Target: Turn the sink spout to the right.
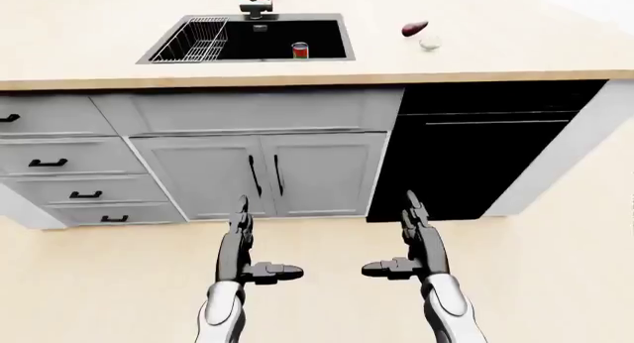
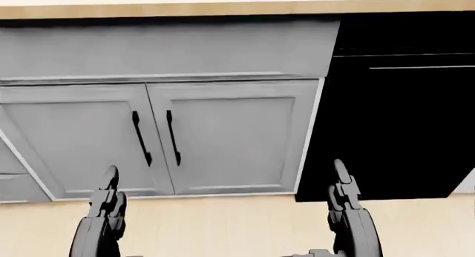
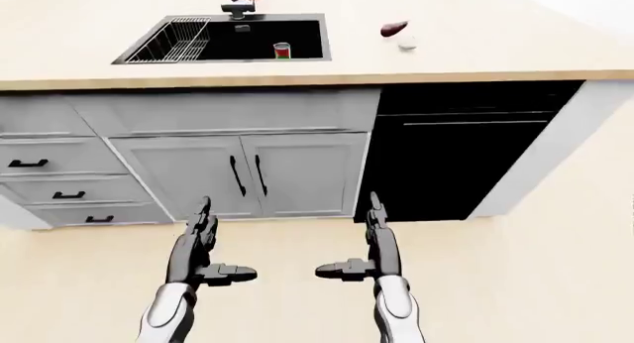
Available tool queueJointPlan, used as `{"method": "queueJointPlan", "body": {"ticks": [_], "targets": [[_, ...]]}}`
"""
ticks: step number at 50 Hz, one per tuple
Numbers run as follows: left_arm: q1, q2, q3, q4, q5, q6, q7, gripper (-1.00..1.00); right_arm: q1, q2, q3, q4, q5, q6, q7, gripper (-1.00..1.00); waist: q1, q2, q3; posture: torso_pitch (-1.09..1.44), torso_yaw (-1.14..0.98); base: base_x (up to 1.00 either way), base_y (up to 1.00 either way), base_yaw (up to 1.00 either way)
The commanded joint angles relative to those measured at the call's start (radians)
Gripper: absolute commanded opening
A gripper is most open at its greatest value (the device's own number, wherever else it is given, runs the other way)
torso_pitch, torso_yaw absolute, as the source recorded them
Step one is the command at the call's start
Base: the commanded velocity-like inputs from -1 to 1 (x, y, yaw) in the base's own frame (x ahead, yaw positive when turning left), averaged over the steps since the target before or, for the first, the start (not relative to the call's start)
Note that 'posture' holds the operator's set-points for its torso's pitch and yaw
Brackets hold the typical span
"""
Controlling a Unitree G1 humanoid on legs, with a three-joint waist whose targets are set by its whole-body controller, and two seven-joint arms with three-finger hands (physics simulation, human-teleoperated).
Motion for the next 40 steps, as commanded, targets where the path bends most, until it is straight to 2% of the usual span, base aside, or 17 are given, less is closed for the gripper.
{"method": "queueJointPlan", "body": {"ticks": [1,3,4,5,7,8,12,20,21,24,27,30,32,33,34,35,40], "targets": [[-0.028,0.005,0.011,-0.107,-0.016,-0.046,0.0,1.0,-0.032,-0.001,0.011,-0.081,-0.005,-0.049,0.004,1.0,-0.002,-0.008,-0.001,0.0,0.0,0.0,0.0,0.0],[-0.024,0.005,0.01,-0.117,-0.013,-0.045,0.001,1.0,-0.024,-0.001,0.01,-0.112,0.0,-0.021,0.006,1.0,0.008,-0.001,-0.062,0.0,0.0,0.0,0.0,0.0],[-0.023,0.005,0.011,-0.12,-0.014,-0.044,0.001,1.0,-0.017,0.003,0.011,-0.13,0.012,-0.013,0.013,1.0,0.009,-0.001,-0.052,0.0,0.0,0.0,0.0,0.0],[-0.022,0.005,0.011,-0.123,-0.016,-0.041,0.001,1.0,-0.015,0.004,0.013,-0.137,0.012,-0.01,0.013,1.0,0.007,-0.006,-0.017,0.0,0.0,0.0,0.0,0.0],[-0.011,0.002,0.006,-0.148,-0.016,-0.028,0.0,1.0,-0.015,0.006,0.016,-0.127,0.014,-0.021,0.016,1.0,0.008,-0.006,-0.069,0.0,0.0,0.0,0.0,0.0],[-0.009,0.001,0.003,-0.148,-0.011,-0.032,0.001,1.0,-0.015,0.007,0.015,-0.069,0.016,-0.08,0.021,1.0,0.007,-0.006,-0.075,0.0,0.0,0.0,0.0,0.0],[-0.004,0.003,0.0,-0.152,0.006,-0.039,0.004,1.0,0.005,0.006,0.027,-0.152,0.017,-0.022,0.026,1.0,0.009,-0.004,-0.078,0.0,0.0,0.0,0.0,0.0],[-0.013,0.009,0.024,-0.17,-0.013,-0.015,0.001,1.0,0.009,0.007,0.032,-0.117,0.001,-0.053,0.025,1.0,0.006,-0.001,-0.085,0.0,0.0,0.0,0.0,0.0],[-0.011,0.008,0.023,-0.17,-0.012,-0.018,0.001,1.0,0.014,0.007,0.033,-0.122,-0.003,-0.055,0.024,1.0,0.004,0.003,-0.102,0.0,0.0,0.0,0.34,0.0],[-0.01,0.007,0.02,-0.163,-0.01,-0.024,0.002,1.0,0.014,0.006,0.031,-0.123,-0.009,-0.053,0.023,1.0,-0.002,-0.065,-0.062,0.0,0.0,0.0,0.89,0.0],[-0.012,0.007,0.02,-0.162,-0.009,-0.026,0.003,1.0,0.012,0.006,0.027,-0.118,-0.007,-0.056,0.022,1.0,-0.007,-0.067,-0.063,0.0,0.0,0.0,1.0,0.0],[-0.012,0.007,0.02,-0.16,-0.009,-0.028,0.004,1.0,0.017,0.006,0.026,-0.13,-0.005,-0.053,0.023,1.0,-0.012,-0.052,-0.043,0.0,0.0,0.0,0.81,0.0],[-0.01,0.007,0.019,-0.164,-0.008,-0.029,0.004,1.0,0.018,0.006,0.024,-0.126,-0.002,-0.057,0.024,1.0,-0.024,0.025,-0.052,0.0,0.0,0.0,0.12,0.0],[-0.01,0.007,0.019,-0.167,-0.008,-0.027,0.004,1.0,0.016,0.006,0.023,-0.122,-0.001,-0.06,0.024,1.0,-0.026,0.065,-0.043,0.0,0.0,0.0,0.0,0.0],[-0.01,0.007,0.019,-0.168,-0.008,-0.026,0.004,1.0,0.016,0.006,0.024,-0.127,-0.001,-0.057,0.025,1.0,-0.012,0.123,-0.057,0.0,0.0,0.0,0.0,0.0],[-0.01,0.007,0.019,-0.169,-0.007,-0.026,0.004,1.0,0.016,0.006,0.023,-0.126,0.0,-0.056,0.025,1.0,-0.006,0.072,-0.035,0.0,0.0,0.0,0.0,0.0],[-0.004,0.006,0.015,-0.181,-0.001,-0.024,0.005,1.0,0.016,0.006,0.025,-0.114,-0.001,-0.062,0.025,1.0,0.007,0.03,-0.048,0.0,0.0,0.0,0.0,0.0]]}}
